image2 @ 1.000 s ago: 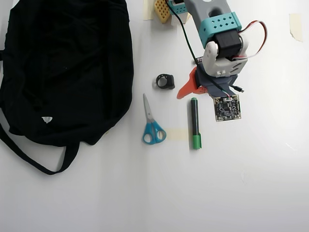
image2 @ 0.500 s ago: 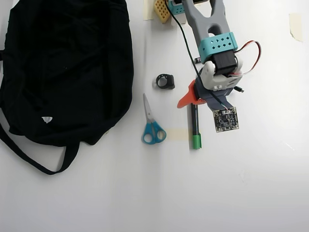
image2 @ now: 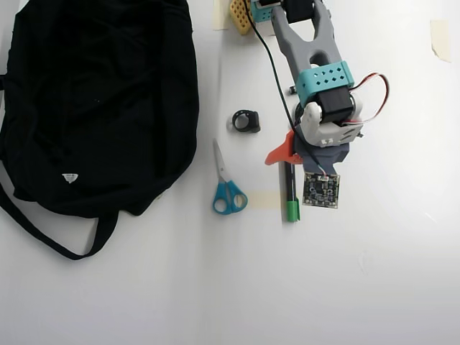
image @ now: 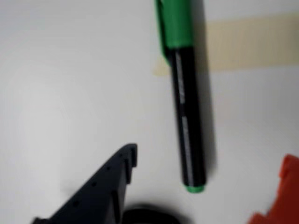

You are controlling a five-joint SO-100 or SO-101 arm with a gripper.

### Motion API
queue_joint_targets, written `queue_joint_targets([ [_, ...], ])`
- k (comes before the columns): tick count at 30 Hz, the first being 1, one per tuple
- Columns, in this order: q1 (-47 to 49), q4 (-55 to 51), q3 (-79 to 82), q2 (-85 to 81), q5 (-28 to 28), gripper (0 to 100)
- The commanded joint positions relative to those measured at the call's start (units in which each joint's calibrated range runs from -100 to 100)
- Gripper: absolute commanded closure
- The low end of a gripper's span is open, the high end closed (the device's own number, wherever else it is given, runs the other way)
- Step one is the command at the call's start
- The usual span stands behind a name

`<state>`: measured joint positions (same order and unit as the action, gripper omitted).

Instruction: Put the green marker into the black bag

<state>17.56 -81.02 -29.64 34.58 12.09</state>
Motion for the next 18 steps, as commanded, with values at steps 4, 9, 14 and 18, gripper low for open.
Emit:
queue_joint_targets([
  [4, 2.0, -1.2, -3.5, -0.6, 0.3, 62],
  [9, 4.0, -1.7, -1.6, -0.6, -0.2, 62],
  [14, 4.3, -1.0, 0.6, -0.6, -0.3, 67],
  [18, 3.6, -1.0, 0.7, -0.8, -0.3, 68],
])
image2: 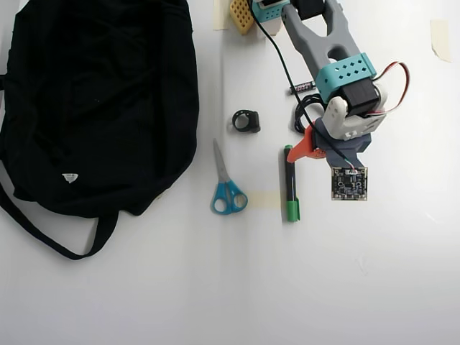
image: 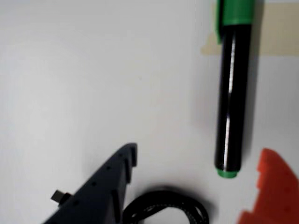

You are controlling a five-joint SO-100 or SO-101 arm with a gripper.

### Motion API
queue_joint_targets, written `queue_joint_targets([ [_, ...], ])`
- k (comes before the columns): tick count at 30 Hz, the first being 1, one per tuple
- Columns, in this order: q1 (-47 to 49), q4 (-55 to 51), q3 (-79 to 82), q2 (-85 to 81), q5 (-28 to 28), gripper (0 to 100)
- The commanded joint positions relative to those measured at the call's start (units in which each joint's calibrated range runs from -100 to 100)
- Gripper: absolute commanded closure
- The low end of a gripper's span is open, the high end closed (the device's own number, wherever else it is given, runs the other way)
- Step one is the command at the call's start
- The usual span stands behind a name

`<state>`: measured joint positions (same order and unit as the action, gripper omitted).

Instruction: Put the green marker into the black bag

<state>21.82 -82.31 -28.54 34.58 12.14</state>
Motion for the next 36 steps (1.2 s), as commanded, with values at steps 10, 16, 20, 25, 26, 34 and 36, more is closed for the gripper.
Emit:
queue_joint_targets([
  [10, -1.5, 0.3, 0.6, -0.1, -2.3, 67],
  [16, -3.2, 0.4, 0.1, 2.5, -4.5, 58],
  [20, -4.3, 0.4, 0.1, 3.4, -4.9, 58],
  [25, -4.7, 0.4, 0.4, 3.7, -4.9, 58],
  [26, -4.7, 0.5, 0.6, 3.7, -4.9, 58],
  [34, -4.1, 0.3, 0.0, 4.9, -4.5, 58],
  [36, -4.0, 0.4, -0.1, 4.9, -4.5, 58],
])
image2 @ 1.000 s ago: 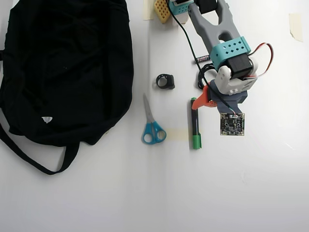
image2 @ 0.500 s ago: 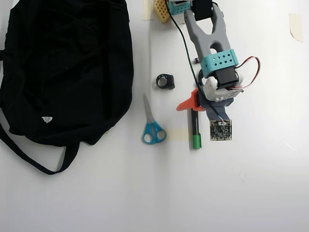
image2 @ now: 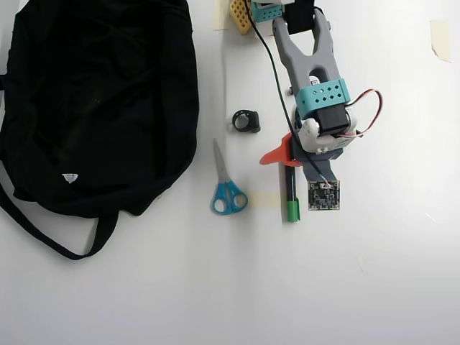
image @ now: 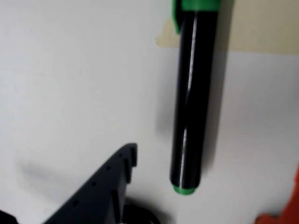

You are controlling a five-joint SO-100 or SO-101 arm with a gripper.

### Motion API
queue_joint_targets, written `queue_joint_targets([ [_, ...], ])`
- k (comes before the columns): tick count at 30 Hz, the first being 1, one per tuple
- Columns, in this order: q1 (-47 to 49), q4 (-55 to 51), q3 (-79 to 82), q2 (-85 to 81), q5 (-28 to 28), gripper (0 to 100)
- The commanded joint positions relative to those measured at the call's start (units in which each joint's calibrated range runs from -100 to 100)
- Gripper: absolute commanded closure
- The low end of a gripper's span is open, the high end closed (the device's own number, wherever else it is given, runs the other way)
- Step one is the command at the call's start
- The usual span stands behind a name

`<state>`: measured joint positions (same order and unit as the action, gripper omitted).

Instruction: Put the green marker into the black bag

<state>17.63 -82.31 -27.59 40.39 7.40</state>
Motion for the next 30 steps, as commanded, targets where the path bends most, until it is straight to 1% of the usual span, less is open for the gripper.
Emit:
queue_joint_targets([
  [1, 0.2, 0.4, -1.2, -0.8, 0.3, 58],
  [4, 0.1, 0.5, -1.4, -0.1, 0.2, 58],
  [13, 0.2, 0.5, -8.5, 4.9, 0.2, 58],
  [30, 0.6, 0.5, -9.2, 6.2, 0.4, 58],
])
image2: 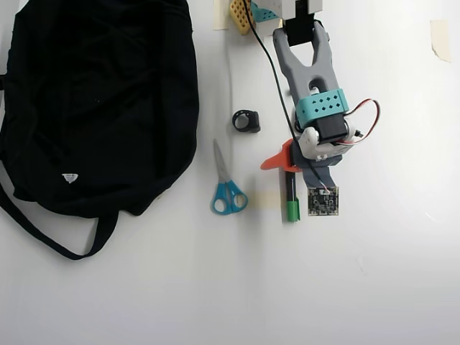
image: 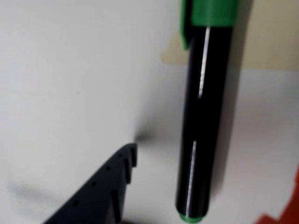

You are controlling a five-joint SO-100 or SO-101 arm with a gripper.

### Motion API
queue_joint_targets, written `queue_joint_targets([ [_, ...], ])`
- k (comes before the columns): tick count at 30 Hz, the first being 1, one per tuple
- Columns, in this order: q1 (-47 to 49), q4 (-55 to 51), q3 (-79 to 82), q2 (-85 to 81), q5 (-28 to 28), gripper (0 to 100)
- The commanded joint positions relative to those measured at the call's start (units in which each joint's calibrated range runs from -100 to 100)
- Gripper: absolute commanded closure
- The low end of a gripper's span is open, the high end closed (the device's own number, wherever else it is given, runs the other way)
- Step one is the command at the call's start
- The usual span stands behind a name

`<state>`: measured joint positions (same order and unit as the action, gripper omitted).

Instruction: Put the green marker into the black bag

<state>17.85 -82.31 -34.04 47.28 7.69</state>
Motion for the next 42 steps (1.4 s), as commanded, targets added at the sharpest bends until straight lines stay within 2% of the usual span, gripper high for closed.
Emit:
queue_joint_targets([
  [1, 0.4, 0.5, -2.7, -0.6, 0.1, 58],
  [22, 0.3, 0.5, -2.8, 1.2, 0.1, 58],
  [29, 0.2, 0.5, -2.8, 1.2, 0.1, 71],
  [37, 0.2, 0.4, -2.6, 1.2, 0.2, 77],
  [42, 0.2, 0.4, -2.6, 1.2, 0.2, 85],
])
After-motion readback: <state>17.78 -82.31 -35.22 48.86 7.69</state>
